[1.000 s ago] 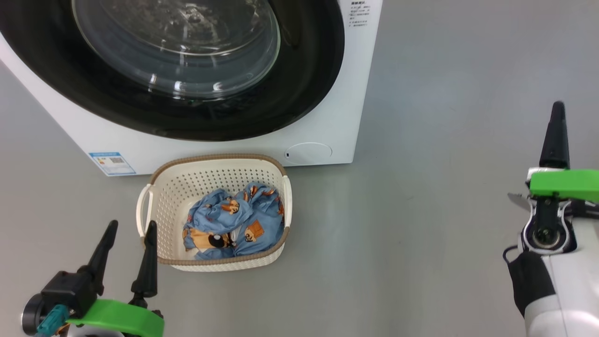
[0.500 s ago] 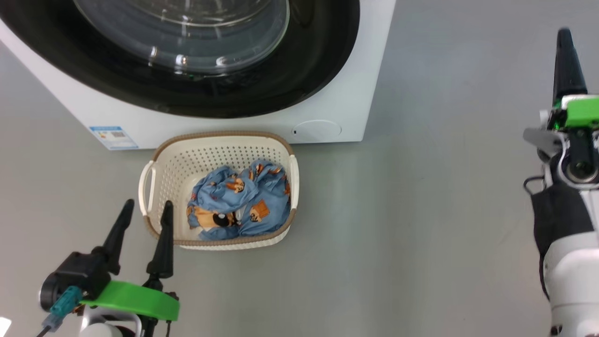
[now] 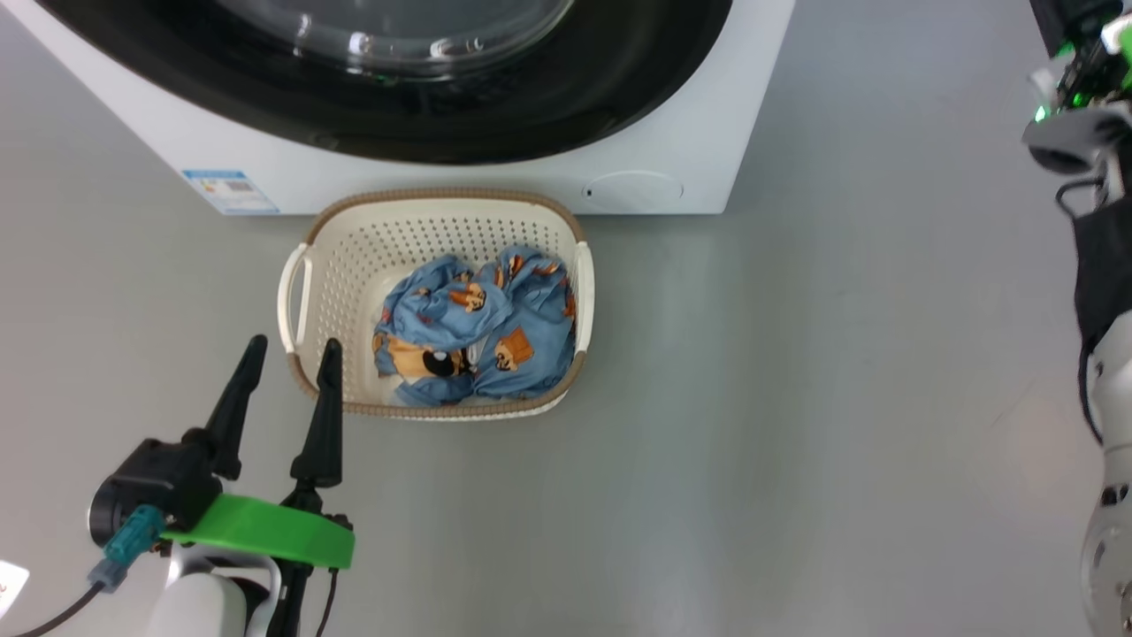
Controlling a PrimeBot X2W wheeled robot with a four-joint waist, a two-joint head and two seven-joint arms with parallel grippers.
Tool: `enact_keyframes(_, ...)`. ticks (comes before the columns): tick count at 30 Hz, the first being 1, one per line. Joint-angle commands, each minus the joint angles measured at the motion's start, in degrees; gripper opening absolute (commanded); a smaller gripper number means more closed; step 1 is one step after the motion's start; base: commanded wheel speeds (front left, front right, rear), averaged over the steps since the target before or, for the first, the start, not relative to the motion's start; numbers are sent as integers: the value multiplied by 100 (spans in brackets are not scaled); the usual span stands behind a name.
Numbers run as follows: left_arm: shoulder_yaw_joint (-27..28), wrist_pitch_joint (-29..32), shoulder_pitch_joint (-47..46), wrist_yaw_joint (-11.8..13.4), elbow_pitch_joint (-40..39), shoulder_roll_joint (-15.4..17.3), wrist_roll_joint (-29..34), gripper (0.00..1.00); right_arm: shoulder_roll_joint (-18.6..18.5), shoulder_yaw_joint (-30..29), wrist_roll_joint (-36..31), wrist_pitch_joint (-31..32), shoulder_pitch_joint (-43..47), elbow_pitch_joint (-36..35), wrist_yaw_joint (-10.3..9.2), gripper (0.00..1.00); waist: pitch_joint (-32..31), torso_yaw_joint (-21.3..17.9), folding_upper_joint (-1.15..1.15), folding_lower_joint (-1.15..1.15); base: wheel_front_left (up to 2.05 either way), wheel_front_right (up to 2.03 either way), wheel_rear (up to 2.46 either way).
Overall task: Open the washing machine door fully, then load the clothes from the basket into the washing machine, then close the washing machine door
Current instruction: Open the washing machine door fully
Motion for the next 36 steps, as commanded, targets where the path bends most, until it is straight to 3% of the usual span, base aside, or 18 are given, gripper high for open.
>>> enact_keyframes(1, 166, -36, -153, -9, -154, 83, -31, 100, 4, 102, 11, 126, -211, -87, 10, 0, 137, 92, 0, 0, 0, 0, 0)
enact_keyframes(6, 108, -36, -272, -9, -176, 58, -53, 100, -81, 179, -167, 618, -721, 302, 10, 0, 339, 185, 0, 0, 0, 0, 0)
enact_keyframes(16, 1, -36, -581, -9, -259, -11, -150, 100, 51, 264, -680, 979, -1521, 840, 10, 0, 849, 346, 0, 0, 0, 0, 0)
enact_keyframes(36, -186, -36, -986, -9, -332, -89, -280, 100, 497, 34, -1242, 1010, -2031, 844, 10, 0, 1422, 631, 0, 0, 0, 0, 0)
